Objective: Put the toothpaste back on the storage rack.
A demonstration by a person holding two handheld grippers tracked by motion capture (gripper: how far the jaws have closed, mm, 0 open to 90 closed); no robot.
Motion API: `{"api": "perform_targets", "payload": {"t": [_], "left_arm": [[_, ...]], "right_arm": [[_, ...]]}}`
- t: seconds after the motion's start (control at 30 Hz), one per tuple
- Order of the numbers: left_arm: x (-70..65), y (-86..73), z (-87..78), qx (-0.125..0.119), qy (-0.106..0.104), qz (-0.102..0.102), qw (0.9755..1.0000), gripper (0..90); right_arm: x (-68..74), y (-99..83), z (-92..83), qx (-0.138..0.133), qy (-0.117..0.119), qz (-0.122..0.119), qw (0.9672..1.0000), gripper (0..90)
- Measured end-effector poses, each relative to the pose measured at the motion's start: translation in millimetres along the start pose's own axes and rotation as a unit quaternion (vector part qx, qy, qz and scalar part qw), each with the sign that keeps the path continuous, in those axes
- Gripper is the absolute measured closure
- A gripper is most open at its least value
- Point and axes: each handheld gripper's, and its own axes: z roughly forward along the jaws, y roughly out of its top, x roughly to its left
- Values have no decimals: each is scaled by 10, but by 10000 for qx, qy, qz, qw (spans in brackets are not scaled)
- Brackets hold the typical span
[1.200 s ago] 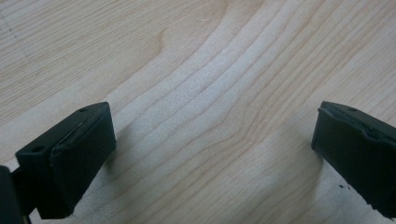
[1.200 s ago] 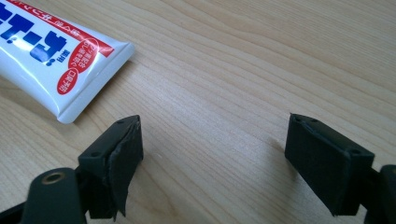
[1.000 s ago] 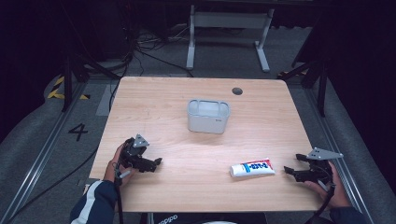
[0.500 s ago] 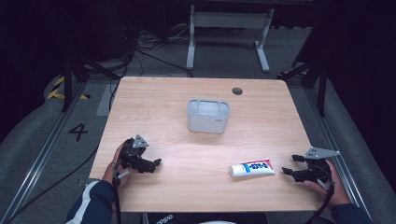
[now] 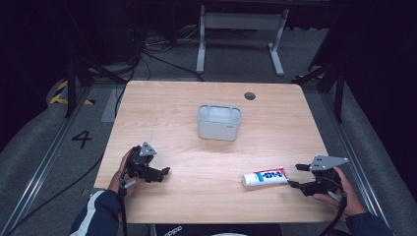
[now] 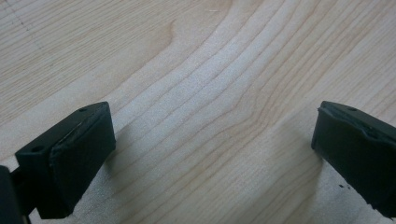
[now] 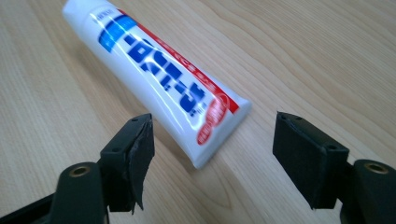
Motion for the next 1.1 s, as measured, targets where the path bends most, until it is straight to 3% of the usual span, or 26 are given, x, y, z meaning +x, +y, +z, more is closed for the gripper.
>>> {"api": "perform_targets", "payload": {"t": [0.43, 0.77, 0.93, 1.1], "left_arm": [[0, 0, 0, 0, 3, 3, 10000, 1], [0, 0, 0, 0, -1, 1, 10000, 0], [0, 0, 0, 1, -2, 2, 10000, 0], [0, 0, 0, 0, 0, 3, 10000, 1]], "right_arm": [[127, 392, 169, 242, 391, -656, 9968, 294], [199, 518, 289, 506, 511, -1014, 9922, 296], [164, 426, 301, 612, 474, -855, 9933, 301], [92, 288, 285, 728, 274, -690, 9946, 292]]}}
